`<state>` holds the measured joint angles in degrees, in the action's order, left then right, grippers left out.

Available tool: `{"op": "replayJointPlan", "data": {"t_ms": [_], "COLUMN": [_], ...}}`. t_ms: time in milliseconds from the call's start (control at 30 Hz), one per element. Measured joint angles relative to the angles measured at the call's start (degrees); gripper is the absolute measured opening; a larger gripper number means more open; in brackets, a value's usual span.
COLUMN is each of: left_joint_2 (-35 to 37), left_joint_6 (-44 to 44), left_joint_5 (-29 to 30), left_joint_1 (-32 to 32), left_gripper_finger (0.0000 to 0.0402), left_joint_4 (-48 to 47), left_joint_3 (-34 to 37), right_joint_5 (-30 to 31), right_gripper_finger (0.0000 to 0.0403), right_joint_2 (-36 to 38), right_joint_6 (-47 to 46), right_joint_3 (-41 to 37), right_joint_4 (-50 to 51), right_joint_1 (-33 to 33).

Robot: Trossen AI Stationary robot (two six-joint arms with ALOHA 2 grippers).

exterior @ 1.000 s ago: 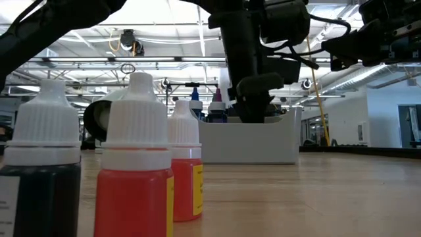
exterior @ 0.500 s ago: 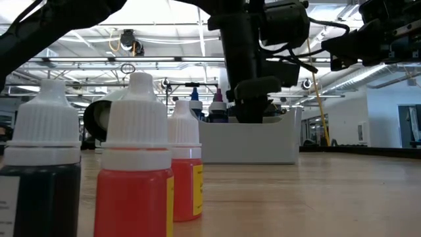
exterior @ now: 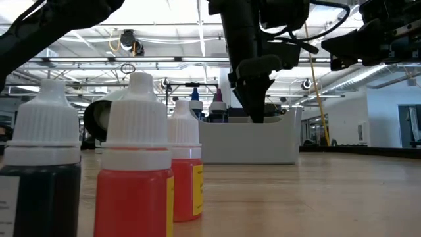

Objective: Pick & Place food coloring
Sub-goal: Put the small green food coloring bottle into the white container

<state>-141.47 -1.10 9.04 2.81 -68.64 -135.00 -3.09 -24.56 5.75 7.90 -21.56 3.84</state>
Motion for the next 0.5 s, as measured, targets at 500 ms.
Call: {"op": "replayJointPlan", "data": {"t_ms": [500], "left_joint_2": [0.0], "left_joint_6": [-0.2], "left_joint_5": [-1.7], "left_joint_1": [1.9], "left_gripper_finger": [0.0088], "left_joint_4": [3.0], "left_joint_3": [4.5], "right_joint_5": [0.0], "right_gripper_finger": [0.0], "right_joint_2": [0.0], "right_joint_6": [0.1], "right_joint_3": [0.0], "right_joint_4": [0.0], "right_joint_1": [0.0]}}
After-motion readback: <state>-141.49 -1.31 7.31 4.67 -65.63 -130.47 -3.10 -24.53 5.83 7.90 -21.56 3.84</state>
